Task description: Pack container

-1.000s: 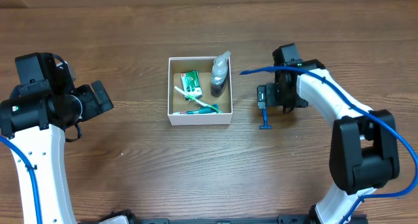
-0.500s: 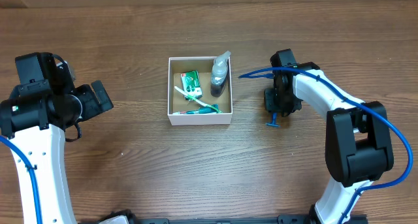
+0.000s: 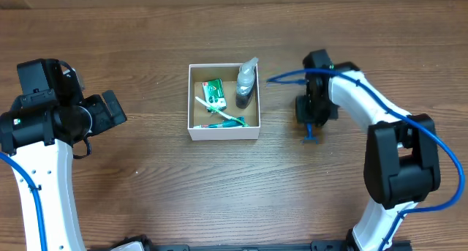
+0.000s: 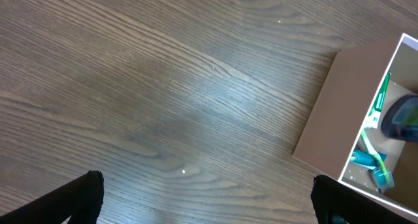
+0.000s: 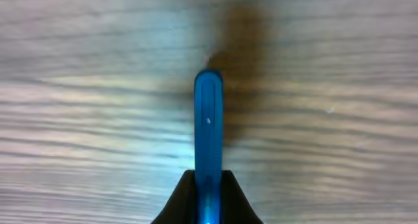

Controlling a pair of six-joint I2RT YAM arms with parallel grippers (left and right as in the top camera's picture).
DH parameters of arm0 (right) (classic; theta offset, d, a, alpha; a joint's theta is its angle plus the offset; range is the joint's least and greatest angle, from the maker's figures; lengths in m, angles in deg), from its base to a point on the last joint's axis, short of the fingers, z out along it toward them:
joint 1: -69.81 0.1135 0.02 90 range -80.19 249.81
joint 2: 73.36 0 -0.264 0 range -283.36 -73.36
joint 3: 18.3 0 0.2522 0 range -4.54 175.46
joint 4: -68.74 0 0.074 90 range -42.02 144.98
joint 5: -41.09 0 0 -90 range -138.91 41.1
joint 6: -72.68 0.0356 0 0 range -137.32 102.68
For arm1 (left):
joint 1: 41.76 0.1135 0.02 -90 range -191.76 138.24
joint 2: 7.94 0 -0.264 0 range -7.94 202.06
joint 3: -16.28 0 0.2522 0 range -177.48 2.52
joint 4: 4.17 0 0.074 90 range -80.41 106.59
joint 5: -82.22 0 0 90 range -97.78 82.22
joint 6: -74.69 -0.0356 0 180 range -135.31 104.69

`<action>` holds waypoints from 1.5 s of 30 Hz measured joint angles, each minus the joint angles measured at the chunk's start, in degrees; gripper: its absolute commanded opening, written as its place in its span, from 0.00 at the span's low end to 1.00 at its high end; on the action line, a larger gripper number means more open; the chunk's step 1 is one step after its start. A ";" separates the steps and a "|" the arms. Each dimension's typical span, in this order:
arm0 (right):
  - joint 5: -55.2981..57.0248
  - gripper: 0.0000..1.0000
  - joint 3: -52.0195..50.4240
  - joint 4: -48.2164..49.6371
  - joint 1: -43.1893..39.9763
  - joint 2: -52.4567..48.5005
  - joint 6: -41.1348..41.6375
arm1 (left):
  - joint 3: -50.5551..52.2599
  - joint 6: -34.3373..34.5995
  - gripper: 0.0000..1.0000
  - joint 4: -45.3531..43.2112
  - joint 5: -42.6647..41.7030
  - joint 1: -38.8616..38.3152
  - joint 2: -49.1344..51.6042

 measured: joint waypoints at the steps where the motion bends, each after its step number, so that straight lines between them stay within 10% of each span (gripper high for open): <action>1: 0.00 0.04 2.49 -1.70 0.04 0.79 0.02 | 0.00 0.00 1.00 -0.02 0.02 0.00 0.00; 10: -2.29 0.04 17.86 -0.35 15.61 22.82 -12.50 | 0.00 0.02 1.00 -0.28 0.00 0.00 0.00; 21: -2.97 0.04 15.34 0.96 26.93 5.53 -26.53 | 0.00 0.02 1.00 -0.17 0.00 0.00 0.00; 24: -3.50 0.24 15.04 0.85 26.91 1.38 -26.93 | 0.00 0.02 1.00 -0.20 0.00 0.00 0.00; 26: -4.11 0.56 15.04 0.96 26.88 0.94 -27.10 | 0.00 0.02 1.00 -0.22 0.00 0.00 0.00; 33: -0.90 1.00 15.37 0.50 26.88 2.73 -23.54 | 0.00 0.02 1.00 -0.22 0.02 0.00 0.00; 45: 4.22 1.00 18.49 0.63 1.01 23.26 -2.69 | 0.00 -2.69 1.00 -3.82 -0.72 -2.01 0.00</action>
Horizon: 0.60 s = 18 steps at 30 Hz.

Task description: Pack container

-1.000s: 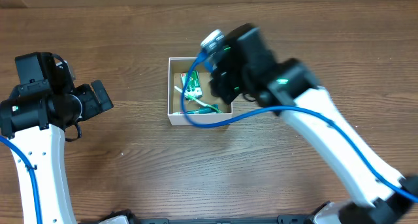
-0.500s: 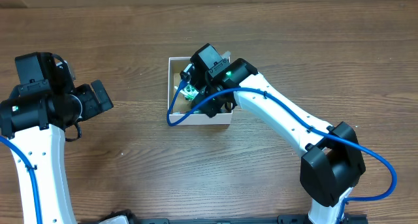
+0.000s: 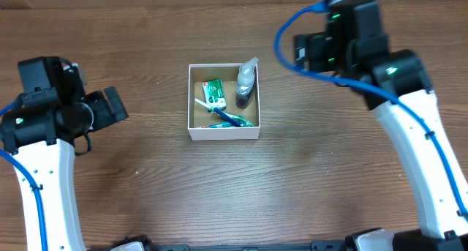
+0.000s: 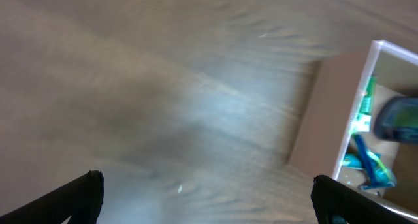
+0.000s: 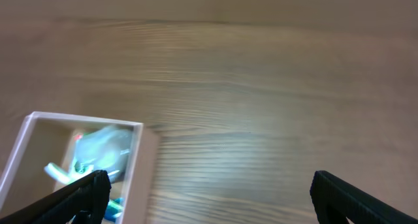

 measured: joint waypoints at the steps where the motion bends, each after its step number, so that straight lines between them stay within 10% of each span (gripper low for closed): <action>1: -2.01 1.00 -0.35 -0.02 -3.23 -0.31 0.63 | 0.00 -0.50 1.00 -1.07 -0.17 -1.51 0.00; 7: -11.63 1.00 -4.52 -0.48 -18.64 -0.76 2.19 | -0.04 -3.45 1.00 -6.75 -0.70 -13.73 4.37; 18: -8.07 1.00 -5.60 -8.17 -21.20 -0.76 4.02 | -0.04 -5.03 1.00 -3.43 -0.15 -13.79 12.20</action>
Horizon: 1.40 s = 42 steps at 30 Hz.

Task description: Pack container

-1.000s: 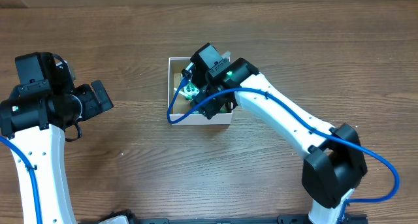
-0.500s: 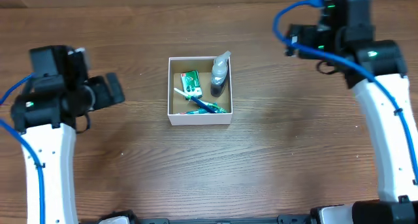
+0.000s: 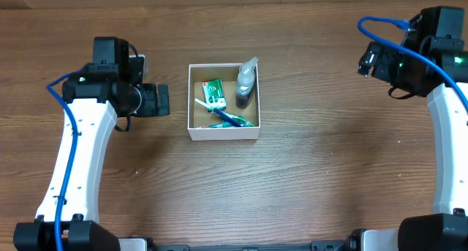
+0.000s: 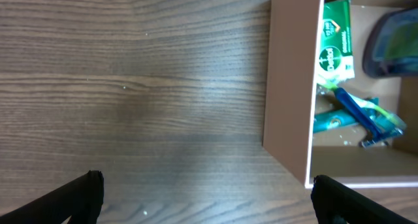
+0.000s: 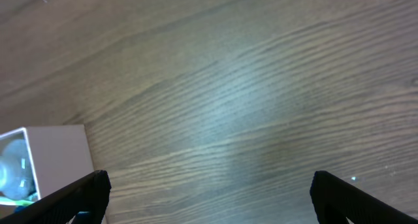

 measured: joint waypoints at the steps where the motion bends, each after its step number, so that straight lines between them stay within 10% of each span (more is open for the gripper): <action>1: 0.07 1.00 -1.33 0.39 0.00 0.28 0.02 | 0.00 -0.31 1.00 0.39 -0.28 0.04 -1.18; 11: 1.46 1.00 -33.53 4.87 4.98 38.03 3.52 | 8.11 -1.33 1.00 1.77 -1.49 0.04 -30.34; 18: 0.72 1.00 -38.56 5.03 8.61 67.23 8.07 | 27.58 -1.33 1.00 -1.16 -2.56 0.04 -62.01; 42: 0.11 1.00 -39.50 -1.68 8.74 71.58 8.98 | 28.89 -1.31 1.00 6.21 -2.75 0.04 -64.61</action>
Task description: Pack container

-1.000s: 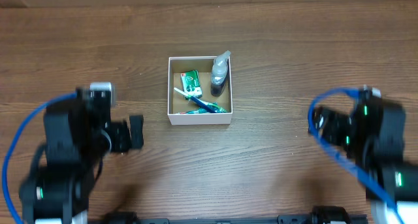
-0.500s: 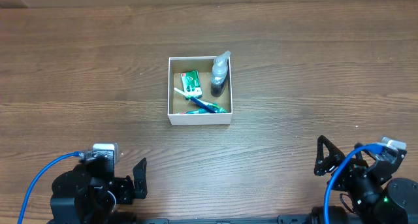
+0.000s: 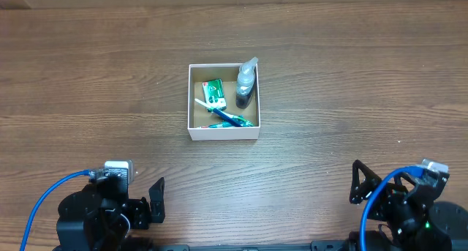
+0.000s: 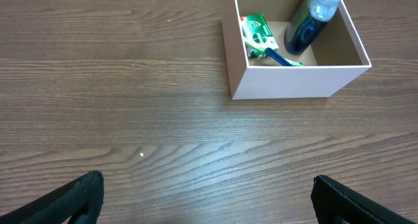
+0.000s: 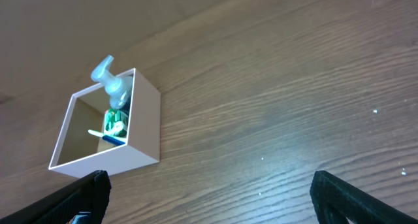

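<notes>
A white open box [image 3: 191, 97] stands mid-table. Inside are a green packet [image 3: 213, 92], an upright spray bottle [image 3: 246, 84] and a blue-handled stick [image 3: 228, 117] lying over teal items. The left wrist view shows the box [image 4: 294, 83] ahead to the right; the right wrist view shows the box [image 5: 140, 129] far to the left. My left gripper [image 3: 155, 201] sits at the near edge, bottom left, open and empty. At bottom right, my right gripper [image 3: 360, 184] is likewise open and empty. Both are far from the box.
Bare wooden table top [image 3: 351, 75] surrounds the box on all sides. Blue cables loop by both arm bases, at the left base [image 3: 44, 207] and the right base [image 3: 380, 196]. A few small white specks lie on the wood.
The left arm was stretched out beside the box's left wall and the right arm stood at the far right. Both arms now sit folded at the near edge. Box contents are unchanged.
First my right gripper was shut on a blue stick on the table right of the box, the left arm idle at the left. Then the blue stick lay in the box and the right gripper was open. Later both arms stood away; now they rest at the near edge.
</notes>
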Controlling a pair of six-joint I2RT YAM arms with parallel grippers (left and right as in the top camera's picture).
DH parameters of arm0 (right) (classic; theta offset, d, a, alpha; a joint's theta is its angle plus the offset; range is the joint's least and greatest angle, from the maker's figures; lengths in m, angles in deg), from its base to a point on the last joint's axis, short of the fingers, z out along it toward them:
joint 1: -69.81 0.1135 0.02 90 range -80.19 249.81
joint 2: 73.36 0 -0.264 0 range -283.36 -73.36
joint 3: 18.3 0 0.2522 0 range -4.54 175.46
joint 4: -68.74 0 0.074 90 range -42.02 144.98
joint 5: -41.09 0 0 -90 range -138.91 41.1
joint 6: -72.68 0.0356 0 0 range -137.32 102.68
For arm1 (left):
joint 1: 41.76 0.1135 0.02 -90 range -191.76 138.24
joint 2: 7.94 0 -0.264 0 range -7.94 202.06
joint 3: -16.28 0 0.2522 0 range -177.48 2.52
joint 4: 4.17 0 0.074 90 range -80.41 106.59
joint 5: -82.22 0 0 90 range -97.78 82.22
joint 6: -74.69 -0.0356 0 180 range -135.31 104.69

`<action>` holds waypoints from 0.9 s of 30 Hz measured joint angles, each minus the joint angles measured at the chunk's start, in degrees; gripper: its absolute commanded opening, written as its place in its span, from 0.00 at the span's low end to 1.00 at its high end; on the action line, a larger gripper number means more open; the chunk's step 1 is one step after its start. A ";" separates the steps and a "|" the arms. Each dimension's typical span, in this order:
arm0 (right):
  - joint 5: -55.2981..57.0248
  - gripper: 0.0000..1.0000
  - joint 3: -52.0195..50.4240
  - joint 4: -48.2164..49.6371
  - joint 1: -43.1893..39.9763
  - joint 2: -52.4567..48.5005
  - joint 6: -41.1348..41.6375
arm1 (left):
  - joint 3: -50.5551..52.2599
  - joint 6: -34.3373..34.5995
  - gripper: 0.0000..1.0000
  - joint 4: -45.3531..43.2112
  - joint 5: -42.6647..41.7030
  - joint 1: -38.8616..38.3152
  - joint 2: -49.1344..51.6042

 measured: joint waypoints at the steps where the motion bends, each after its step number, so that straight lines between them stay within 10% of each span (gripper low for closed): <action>1: 0.02 1.00 -0.31 0.13 0.17 0.70 0.00 | 0.02 0.00 1.00 -0.02 0.00 0.00 0.00; 21: 1.40 1.00 -46.84 69.07 0.94 17.94 -28.94 | 0.09 0.00 1.00 0.00 0.00 0.00 0.00; 27: 1.40 1.00 -51.60 62.31 0.96 17.73 -32.94 | 0.09 0.00 1.00 -0.02 0.00 0.00 0.00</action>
